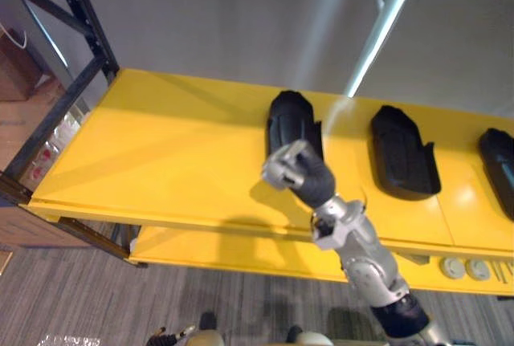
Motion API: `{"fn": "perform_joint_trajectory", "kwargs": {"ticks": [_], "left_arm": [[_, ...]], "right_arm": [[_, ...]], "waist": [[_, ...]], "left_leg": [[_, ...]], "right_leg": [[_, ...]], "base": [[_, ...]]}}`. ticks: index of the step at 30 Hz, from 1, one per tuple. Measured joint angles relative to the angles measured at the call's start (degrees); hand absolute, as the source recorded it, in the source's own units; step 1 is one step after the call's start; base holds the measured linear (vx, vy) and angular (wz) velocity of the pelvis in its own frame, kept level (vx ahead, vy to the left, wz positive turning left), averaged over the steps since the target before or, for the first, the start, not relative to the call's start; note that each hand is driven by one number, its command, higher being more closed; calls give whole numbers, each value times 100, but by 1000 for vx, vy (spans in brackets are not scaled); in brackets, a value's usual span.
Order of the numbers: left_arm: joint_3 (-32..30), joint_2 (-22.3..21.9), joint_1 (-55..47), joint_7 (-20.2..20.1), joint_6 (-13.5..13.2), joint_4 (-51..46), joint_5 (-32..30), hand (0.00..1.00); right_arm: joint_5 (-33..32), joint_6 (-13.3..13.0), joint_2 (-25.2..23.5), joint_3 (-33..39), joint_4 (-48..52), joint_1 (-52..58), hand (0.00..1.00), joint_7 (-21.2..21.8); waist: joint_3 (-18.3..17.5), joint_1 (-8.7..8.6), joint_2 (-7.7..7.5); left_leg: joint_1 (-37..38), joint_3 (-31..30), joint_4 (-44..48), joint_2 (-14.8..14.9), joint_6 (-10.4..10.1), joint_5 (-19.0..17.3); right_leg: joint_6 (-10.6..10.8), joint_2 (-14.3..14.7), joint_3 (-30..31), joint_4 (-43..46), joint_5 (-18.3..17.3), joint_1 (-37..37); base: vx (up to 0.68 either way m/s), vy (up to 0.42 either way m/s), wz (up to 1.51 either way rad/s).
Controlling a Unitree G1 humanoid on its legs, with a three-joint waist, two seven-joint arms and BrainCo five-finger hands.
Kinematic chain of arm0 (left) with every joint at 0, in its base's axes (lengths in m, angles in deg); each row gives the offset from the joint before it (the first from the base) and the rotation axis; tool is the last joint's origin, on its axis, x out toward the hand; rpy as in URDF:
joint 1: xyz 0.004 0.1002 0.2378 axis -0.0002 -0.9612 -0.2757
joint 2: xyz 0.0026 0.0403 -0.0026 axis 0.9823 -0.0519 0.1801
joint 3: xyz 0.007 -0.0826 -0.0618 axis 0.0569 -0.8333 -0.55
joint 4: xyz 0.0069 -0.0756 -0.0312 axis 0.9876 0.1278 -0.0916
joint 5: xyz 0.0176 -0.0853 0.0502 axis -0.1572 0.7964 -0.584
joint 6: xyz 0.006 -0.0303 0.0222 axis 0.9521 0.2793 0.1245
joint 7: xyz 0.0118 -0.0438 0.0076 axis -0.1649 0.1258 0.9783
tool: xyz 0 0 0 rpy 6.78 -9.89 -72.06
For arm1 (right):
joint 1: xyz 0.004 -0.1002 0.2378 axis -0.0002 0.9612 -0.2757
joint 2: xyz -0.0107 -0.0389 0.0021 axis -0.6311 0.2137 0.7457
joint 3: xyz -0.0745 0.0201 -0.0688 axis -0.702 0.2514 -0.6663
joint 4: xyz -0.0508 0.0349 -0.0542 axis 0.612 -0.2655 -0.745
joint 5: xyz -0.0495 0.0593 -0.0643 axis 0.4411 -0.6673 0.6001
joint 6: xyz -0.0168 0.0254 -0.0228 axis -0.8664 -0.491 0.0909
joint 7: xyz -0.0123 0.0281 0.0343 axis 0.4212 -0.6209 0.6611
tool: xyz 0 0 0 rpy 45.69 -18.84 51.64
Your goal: Walk over and take plastic housings, then place them on the shelf
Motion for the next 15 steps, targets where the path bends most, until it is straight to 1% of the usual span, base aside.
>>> {"fn": "perform_joint_trajectory", "kwargs": {"ticks": [2, 4, 5, 6, 7, 9, 10, 11, 12, 13, 14, 15], "left_arm": [[-2, -44, -23, 6, 3, 1, -11, 0], [-4, -89, -60, 21, 10, 4, -78, 0], [-7, -110, -71, 24, 10, 4, -153, 0], [-6, -139, -96, 27, 10, 5, -307, 0], [-8, -149, -116, 29, 10, 4, -407, 0], [-14, -158, -137, 37, 9, 5, -530, 0], [-13, -165, -143, 37, 12, 6, -582, 0], [-10, -174, -159, 38, 9, 7, -672, 0], [-9, -175, -180, 39, 5, 7, -679, 0], [-9, -176, -198, 47, 3, 8, -678, 0], [-10, -176, -204, 75, -1, 6, -667, 0], [-9, -178, -212, 77, -3, 5, -655, 0]], "right_arm": [[675, -180, -97, 369, -86, -30, 100, -548], [2015, -314, -129, 1138, -102, 13, 100, -1595], [2261, -347, -124, 1339, -103, 50, 100, -1831], [2604, -417, -99, 1829, -103, 195, 100, -2406], [2703, -429, -87, 2021, -103, 271, 100, -2607], [3147, -514, -35, 2713, -133, 676, 100, -3515], [3148, -542, -23, 2850, -149, 781, 0, -3729], [3106, -639, -12, 3110, -209, 967, 0, -4108], [3100, -690, -12, 3226, -268, 1026, 0, -4284], [3082, -826, -13, 3491, -390, 1167, 0, -4667], [2995, -1029, -27, 3762, -503, 1339, 0, -5026], [2993, -1102, -50, 3896, -579, 1419, 0, -5195]], "waist": [[-18, 3, 17], [-87, -31, 84], [-95, -39, 98], [-122, -122, 143], [-136, -152, 165], [-199, -172, 247], [-216, -200, 265], [-232, -287, 288], [-240, -311, 301], [-257, -361, 315], [-285, -450, 322], [-315, -455, 336]], "left_leg": [[20, 84, 1, 31, -5, 9], [6, 180, 1, 72, -14, 15], [18, 219, 1, 80, -15, 15], [17, 239, 0, 92, -17, 16], [19, 251, 0, 97, -18, 16], [32, 416, 0, 97, -35, 3], [30, 431, -1, 101, -37, 2], [32, 464, -1, 112, -38, 1], [37, 488, -1, 118, -40, 0], [44, 548, -2, 128, -46, -6], [33, 557, -2, 128, -47, -8], [23, 565, -2, 128, -47, -8]], "right_leg": [[-31, 10, 82, -16, 21, -25], [-66, 91, 213, -84, 84, -76], [-66, 98, 248, -102, 96, -80], [-69, 108, 268, -117, 110, -88], [-72, 111, 281, -117, 113, -96], [-78, 154, 429, -151, 160, -169], [-77, 164, 451, -190, 183, -168], [-76, 178, 489, -227, 208, -169], [-73, 184, 518, -236, 215, -175], [-67, 196, 560, -261, 234, -187], [-61, 198, 560, -292, 240, -202], [-60, 198, 563, -294, 240, -220]], "base": [[-3, -9, -20], [-13, -21, -26], [-13, -23, -20], [-19, -5, -14], [-26, -4, -17], [-26, 9, -30], [-26, 3, -27], [-23, -4, -13], [-33, -1, -22], [-31, 0, -18], [-23, 1, -14], [-4, 3, -9]]}}
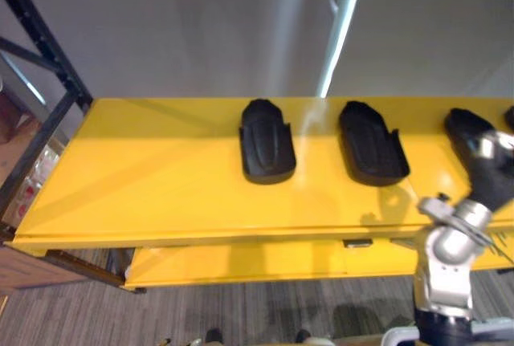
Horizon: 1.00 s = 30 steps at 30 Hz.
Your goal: Walk over and take plastic housings, then place them on the shelf
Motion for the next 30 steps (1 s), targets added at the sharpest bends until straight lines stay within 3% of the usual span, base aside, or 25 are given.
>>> {"fn": "perform_joint_trajectory", "kwargs": {"ticks": [2, 7, 11, 18, 22, 30], "left_arm": [[-13, -21, -28, 0, -2, -8, 11, 0], [-278, -181, -76, 5, -1, -56, 12, 0], [-281, -202, -80, 129, -5, -76, 53, 0], [-444, -236, -16, 254, -257, -229, 62, 0], [-443, -234, 31, 314, -298, -228, 62, 0], [-447, -184, 102, 301, -307, -178, 55, 0]], "right_arm": [[113, -58, -249, 465, -252, 373, 0, -550], [-358, -313, -1081, 655, -1104, 1105, 0, -687], [-673, -234, -1611, 366, -1997, 1425, 0, -166], [-1405, -138, -1653, 43, -4339, 1041, 0, 558], [-1498, -103, -1664, 75, -4922, 892, 0, 900], [-1467, 478, -1616, 75, -6067, 313, 0, 1480]], "waist": [[-56, -26, 23], [-106, -48, 44], [-216, -17, 8], [-179, 210, -112], [-143, 318, -114], [-89, 350, -167]], "left_leg": [[1, 106, -2, 12, -15, -15], [89, 282, -4, 51, -21, -88], [161, 722, -3, 87, -16, -177], [282, 861, -10, -62, 21, -193], [290, 771, -13, -130, 26, -195], [288, 593, -17, -183, 28, -191]], "right_leg": [[9, 4, 62, 2, 6, -33], [21, -39, 173, 11, 12, -23], [49, -106, 177, 12, 10, 13], [173, -300, 50, 1, -73, 170], [196, -321, -38, -39, -78, 265], [213, -323, -263, -109, -67, 364]], "base": [[2, 11, -18], [7, 23, -15], [29, 31, -4], [41, 48, 8], [72, 17, 14], [23, 1, 10]]}}
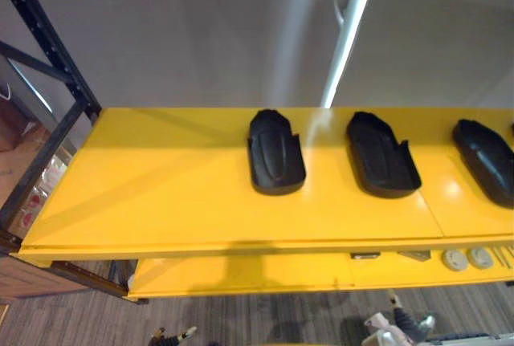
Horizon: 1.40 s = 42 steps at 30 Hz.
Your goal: Walk over and take plastic housings, then place them on the shelf
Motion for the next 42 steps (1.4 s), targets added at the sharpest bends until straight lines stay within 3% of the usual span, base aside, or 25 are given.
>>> {"fn": "perform_joint_trajectory", "kwargs": {"ticks": [4, 5, 15, 20, 22, 25, 30, 34, 36, 39, 42], "left_arm": [[-48, 0, 57, -81, -77, 169, 1, 0], [-431, -63, 46, -126, -116, 198, 3, 0], [-671, -71, -1, -121, -168, 254, 248, 0], [-670, -73, -20, -83, -455, 357, 432, 0], [-660, -72, 10, -91, -615, 340, 327, 0], [-625, -73, 23, -107, -606, 329, 312, 0], [-299, 2, 119, -225, -515, 207, -261, 0], [117, 104, 442, -363, -311, 164, -353, 0], [358, 37, 612, -379, -300, 159, -396, 0], [753, -129, 966, -407, -287, 152, -518, 0], [1125, -308, 1155, -469, -277, 144, -554, 0]], "right_arm": [[-50, 293, 112, 83, -496, -184, 0, 455], [-272, 513, 335, 440, -1095, -330, 0, 797], [-270, 551, 338, 445, -1095, -321, 0, 876], [-108, 640, 364, 452, -1095, -302, 0, 1111], [9, 622, 362, 428, -1088, -338, 0, 1175], [26, 441, 366, 330, -1018, -355, 0, 1370], [744, 173, 413, -93, -564, -128, 0, 1606], [1027, 25, 549, -650, -110, 98, 0, 1808], [1179, 12, 648, -906, 17, 140, 0, 1828], [1366, 12, 771, -1185, 107, 278, 0, 1853], [1381, 21, 863, -1348, 284, 530, 0, 1936]], "waist": [[24, 1, 25], [106, 126, -44], [97, 138, -58], [134, 138, -68], [174, 146, -86], [185, 154, -93], [204, 100, -118], [203, -36, -106], [204, -92, -63], [258, -205, -3], [333, -262, 158]], "left_leg": [[4, -61, -1, -19, 6, 4], [17, -200, -1, -70, 11, -19], [26, -210, 0, -73, 12, -19], [63, -320, 0, -120, 25, -24], [83, -282, 0, -123, 37, -35], [106, -69, 0, -92, 34, -86], [220, 536, 27, 23, -84, -225], [378, 1060, 41, 178, -177, -312], [452, 1290, 44, 238, -181, -363], [495, 1506, 559, 377, -179, -757], [498, 1523, 1050, 450, -122, -1087]], "right_leg": [[-9, -13, -38, -1, -6, 15], [-173, -44, -245, -79, -101, 200], [-155, -44, -249, -79, -90, 211], [-163, -84, -369, -86, -95, 304], [-173, -93, -345, -84, -102, 301], [-187, -74, -142, -77, -110, 182], [-139, 60, 513, -91, -16, -128], [-280, 281, 773, -132, 147, -324], [-353, 386, 931, -148, 281, -421], [-342, 440, 1042, -81, 351, -433], [-340, 419, 1064, 36, 351, -426]], "base": [[-6, 1, 2], [0, 0, 0], [0, 0, 0], [-1, 3, 9], [-10, 10, -8], [0, 9, -32], [38, 1, -67], [62, -46, -71], [18, -61, -81], [3, -37, -65], [-25, -22, -50]]}}
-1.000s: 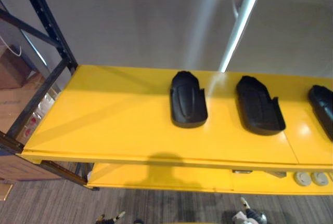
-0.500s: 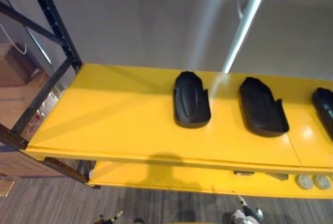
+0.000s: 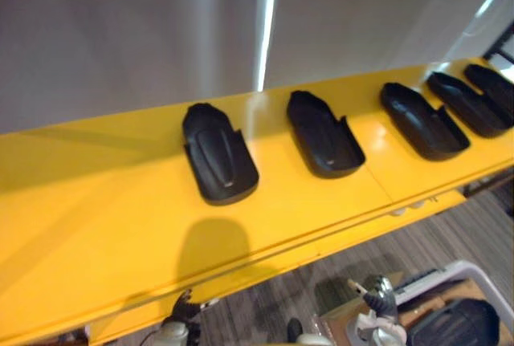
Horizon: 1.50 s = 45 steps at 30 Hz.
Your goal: Walk over and take plastic housings, then place them on the shelf
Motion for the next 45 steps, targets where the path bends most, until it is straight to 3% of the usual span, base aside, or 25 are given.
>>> {"fn": "perform_joint_trajectory", "kwargs": {"ticks": [3, 5, 7, 9, 10, 12, 16, 21, 23, 24, 25, 26, 27, 28, 29, 32, 34, 35, 36, 38, 39, 40, 42, 43, 45], "left_arm": [[85, 55, 52, -6, 101, -1, 6, 0], [71, 79, 37, 9, 182, 7, 49, 0], [-26, 85, -220, 108, 209, 1, 162, 0], [-43, 17, -282, 140, 169, -78, 329, 0], [-61, 47, -285, 175, 163, -75, 331, 0], [-63, 138, -152, 193, 138, -75, 333, 0], [-500, 240, -247, 334, 3, -96, 736, 0], [-763, 69, -312, 393, -428, -142, 908, 0], [-798, 6, -349, 391, -494, -210, 700, 0], [-843, 5, -412, 371, -504, -391, 403, 0], [-873, 9, -440, 377, -496, -478, 314, 0], [-897, 19, -444, 380, -487, -546, 246, 0], [-897, 59, -506, 384, -384, -698, 253, 0], [-895, 117, -472, 378, -277, -693, 261, 0], [-892, 201, -444, 376, -181, -676, 262, 0], [-888, 350, -569, 337, -56, -649, 259, 0], [-887, 521, -790, 333, 11, -646, 303, 0], [-896, 569, -917, 334, 65, -647, 326, 0], [-902, 711, -1010, 332, 121, -627, 416, 0], [-918, 734, -1114, 285, 169, -378, 558, 0], [-935, 751, -1214, 279, 173, -338, 555, 0], [-947, 768, -1253, 293, 165, -299, 559, 0], [-1031, 877, -1356, 292, 128, -272, 563, 0], [-1108, 819, -1349, 296, 117, -240, 697, 0], [-1177, 715, -1372, 320, 106, -223, 828, 0]], "right_arm": [[11, 40, -22, -125, -4, 91, 0, 2], [112, 41, 6, -238, -7, 152, 0, 7], [226, 5, 164, -344, -22, 0, 0, 2], [232, -18, 431, -474, -144, -280, 0, -8], [216, -21, 562, -484, -228, -524, 0, -5], [212, -48, 538, -545, -225, -799, 0, -7], [208, -49, 474, -633, -233, -857, 0, -123], [-315, -117, 435, -687, 71, -803, 0, -324], [-533, -334, 368, -697, 609, -456, 0, -466], [-526, -560, 282, -748, 1304, 26, 0, -510], [-406, -600, 270, -777, 1512, 152, 0, -517], [-285, -654, 282, -856, 1672, 248, 0, -522], [38, -700, 303, -969, 1848, 257, 0, -488], [238, -710, 295, -1038, 1859, 255, 0, -435], [369, -711, 302, -1085, 1857, 271, 0, -389], [478, -857, 327, -1104, 1854, 164, 0, -369], [419, -963, 450, -1126, 2094, -92, 0, -284], [419, -985, 513, -1131, 2290, -208, 0, -279], [401, -980, 549, -1129, 2523, -307, 0, -309], [256, -883, 730, -1106, 2902, -619, 0, -412], [199, -735, 721, -1049, 3089, -720, 0, -502], [198, -607, 732, -914, 3190, -664, 0, -595], [-15, -325, 734, -705, 3174, -636, 0, -668], [-162, -141, 771, -600, 3150, -673, 0, -673], [-339, -46, 789, -524, 3081, -641, 0, -657]], "waist": [[31, -85, 57], [46, -65, 49], [133, 92, 86], [243, 257, 424], [244, 290, 546], [372, 257, 447], [479, 514, 216], [549, 551, 376], [572, 525, 468], [613, 503, 410], [639, 481, 360], [678, 443, 286], [693, 430, 320], [706, 363, 224], [707, 302, 201], [705, 259, 222], [696, 285, 190], [676, 320, 130], [649, 369, -48], [645, 595, 62], [642, 548, 65], [618, 534, -6], [496, 553, -179], [504, 556, -163], [569, 536, -90]], "left_leg": [[-52, 13, 178, 0, 12, -99], [-381, -410, 899, 107, 285, -283], [-1022, -1551, 2359, 180, 617, -611], [-1193, -2601, 2526, 70, 561, -1055], [-1165, -2869, 2356, 37, 395, -1231], [-1198, -2901, 2128, -177, 343, -1266], [-1305, -2977, 1945, -285, 341, -1264], [-1523, -3199, 2426, -207, 308, -1392], [-1468, -3149, 2783, -27, 316, -1650], [-1283, -2829, 3045, 99, 348, -1845], [-1245, -2699, 3060, 107, 380, -1865], [-1191, -2548, 3053, 118, 398, -1869], [-1193, -2166, 3020, 307, 501, -1809], [-1196, -1931, 3017, 392, 533, -1748], [-1193, -1686, 3012, 553, 542, -1680], [-1056, -1186, 2789, 915, 502, -1408], [-1038, -853, 2674, 1118, 396, -1234], [-1074, -850, 2706, 1128, 363, -1218], [-1106, -987, 2734, 996, 335, -1239], [-1353, -1933, 2451, 676, 355, -1263], [-1417, -1878, 2303, 766, 289, -1097], [-1411, -1869, 2205, 744, 220, -1007], [-1516, -1916, 2181, 724, 28, -942], [-1613, -2087, 2118, 743, -86, -870], [-1698, -2350, 1894, 723, -135, -706]], "right_leg": [[3, -19, 18, 94, 0, -145], [7, -17, 204, 222, 3, -295], [6, -23, 600, 285, 4, -350], [97, 136, 915, 258, 55, -444], [276, 237, 984, 252, 165, -624], [337, 106, 942, 249, 214, -753], [281, 3, 835, 256, 316, -896], [311, 103, 756, 499, 331, -1035], [312, 306, 788, 742, 332, -1033], [311, 414, 774, 865, 420, -1020], [300, 423, 744, 845, 555, -1025], [249, 439, 719, 752, 783, -1029], [35, 485, 557, 556, 1157, -1121], [-168, 497, 128, 961, 973, -1274], [-428, 494, -331, 1718, 517, -1438], [-683, 272, -865, 2973, -220, -1482], [-765, -110, -1033, 3382, -369, -1369], [-785, -259, -1056, 3346, -234, -1267], [-577, -304, -1006, 2999, 64, -1215], [-423, 132, -904, 1830, 321, -1026], [-715, 88, -1014, 1938, -158, -1020], [-699, -46, -1089, 2036, -410, -977], [-119, -40, -1116, 1448, -498, -766], [-27, 101, -1187, 1164, -436, -699], [-84, 250, -1274, 950, -362, -688]], "base": [[-48, -6, -24], [-38, -26, -39], [-43, 24, -94], [-91, 174, -124], [-139, 169, -78], [-182, 124, -11], [-153, 30, 14], [-43, -23, 5], [-84, 44, -64], [-128, 72, -99], [-177, 69, -111], [-285, 47, -113], [-309, 39, -129], [-358, 44, -149], [-217, 33, -108], [-162, 10, -103], [-84, -89, -109], [-90, -117, -110], [-135, -122, -113], [-223, -92, -134], [-115, -150, -73], [16, -210, -22], [26, -209, -10], [20, -216, 3], [27, -164, 8]]}}
